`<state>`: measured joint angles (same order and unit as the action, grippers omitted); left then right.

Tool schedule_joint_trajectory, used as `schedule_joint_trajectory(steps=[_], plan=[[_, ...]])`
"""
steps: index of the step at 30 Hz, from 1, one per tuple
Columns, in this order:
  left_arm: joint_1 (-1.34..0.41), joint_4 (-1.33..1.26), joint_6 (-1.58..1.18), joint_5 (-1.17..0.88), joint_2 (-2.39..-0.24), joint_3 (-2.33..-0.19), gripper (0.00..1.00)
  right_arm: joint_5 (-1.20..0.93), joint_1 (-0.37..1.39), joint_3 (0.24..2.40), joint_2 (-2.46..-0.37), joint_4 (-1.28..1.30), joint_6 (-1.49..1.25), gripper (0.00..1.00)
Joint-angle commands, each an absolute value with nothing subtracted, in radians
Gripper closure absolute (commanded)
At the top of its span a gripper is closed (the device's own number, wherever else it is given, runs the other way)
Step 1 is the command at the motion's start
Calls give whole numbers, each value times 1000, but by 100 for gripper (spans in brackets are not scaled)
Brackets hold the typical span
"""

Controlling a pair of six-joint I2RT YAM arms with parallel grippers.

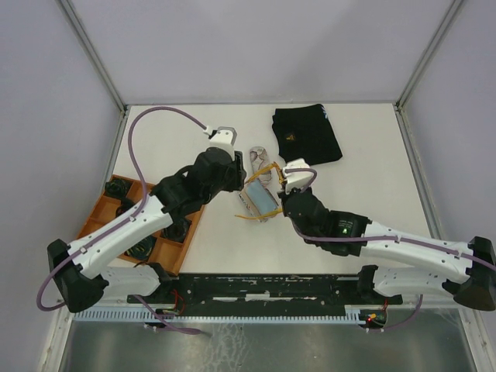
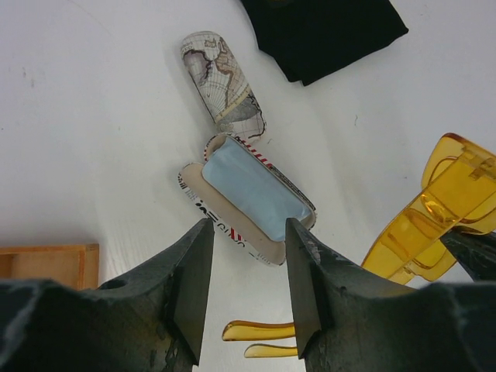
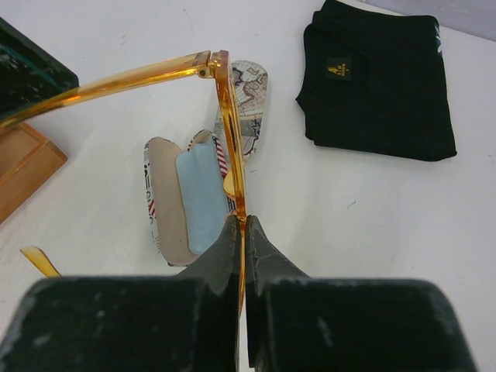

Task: Organize the sunglasses
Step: Fold the sunglasses.

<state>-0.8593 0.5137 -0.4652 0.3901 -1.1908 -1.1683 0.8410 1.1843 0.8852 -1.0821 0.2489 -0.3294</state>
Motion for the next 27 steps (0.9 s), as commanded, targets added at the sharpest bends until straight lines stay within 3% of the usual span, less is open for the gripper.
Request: schedule_joint_trajectory(steps=[1, 27], plan=[[-871, 449, -515, 379, -1208, -1144, 51, 884, 1189, 948, -1094, 231, -363, 100], [-953, 398, -524, 342, -1311, -1183, 53, 774, 1189, 1028, -1208, 228, -467, 100]])
